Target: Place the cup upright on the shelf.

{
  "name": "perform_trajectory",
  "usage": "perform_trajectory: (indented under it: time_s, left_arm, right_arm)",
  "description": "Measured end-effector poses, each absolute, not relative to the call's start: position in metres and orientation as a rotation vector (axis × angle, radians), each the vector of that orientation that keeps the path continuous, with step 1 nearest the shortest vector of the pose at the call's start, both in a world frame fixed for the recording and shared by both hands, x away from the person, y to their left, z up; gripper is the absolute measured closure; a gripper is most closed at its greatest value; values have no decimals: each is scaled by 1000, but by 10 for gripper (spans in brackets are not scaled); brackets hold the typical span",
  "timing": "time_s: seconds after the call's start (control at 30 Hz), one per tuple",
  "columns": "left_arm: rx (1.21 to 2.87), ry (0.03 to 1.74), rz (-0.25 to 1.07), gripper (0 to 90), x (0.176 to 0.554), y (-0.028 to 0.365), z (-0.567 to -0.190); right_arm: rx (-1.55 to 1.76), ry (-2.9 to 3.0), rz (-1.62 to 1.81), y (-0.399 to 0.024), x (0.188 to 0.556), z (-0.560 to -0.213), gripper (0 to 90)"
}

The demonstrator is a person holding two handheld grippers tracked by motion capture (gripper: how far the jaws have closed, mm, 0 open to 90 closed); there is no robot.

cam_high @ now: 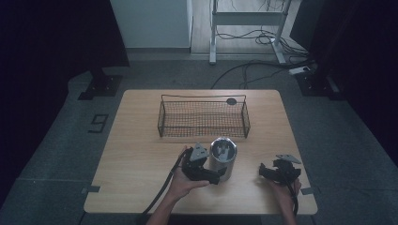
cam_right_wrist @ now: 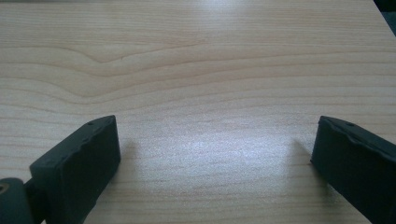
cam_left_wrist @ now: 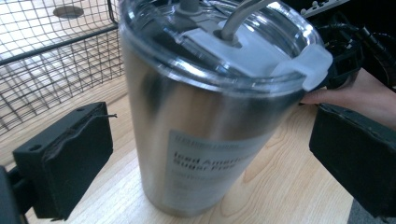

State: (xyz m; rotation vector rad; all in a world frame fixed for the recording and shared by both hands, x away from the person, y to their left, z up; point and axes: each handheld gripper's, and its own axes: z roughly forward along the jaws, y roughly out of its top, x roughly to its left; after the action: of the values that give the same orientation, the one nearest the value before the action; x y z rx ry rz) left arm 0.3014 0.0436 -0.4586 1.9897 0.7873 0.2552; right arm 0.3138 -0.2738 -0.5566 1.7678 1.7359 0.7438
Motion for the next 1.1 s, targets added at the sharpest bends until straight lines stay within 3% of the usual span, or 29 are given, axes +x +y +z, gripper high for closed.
perform_trajectory:
  time_s: [1.1]
  left_arm:
    - [1978, 761, 342, 22, 321, 12, -477]
  right_arm:
    - [1768, 1736, 744, -274, 314, -557, 10]
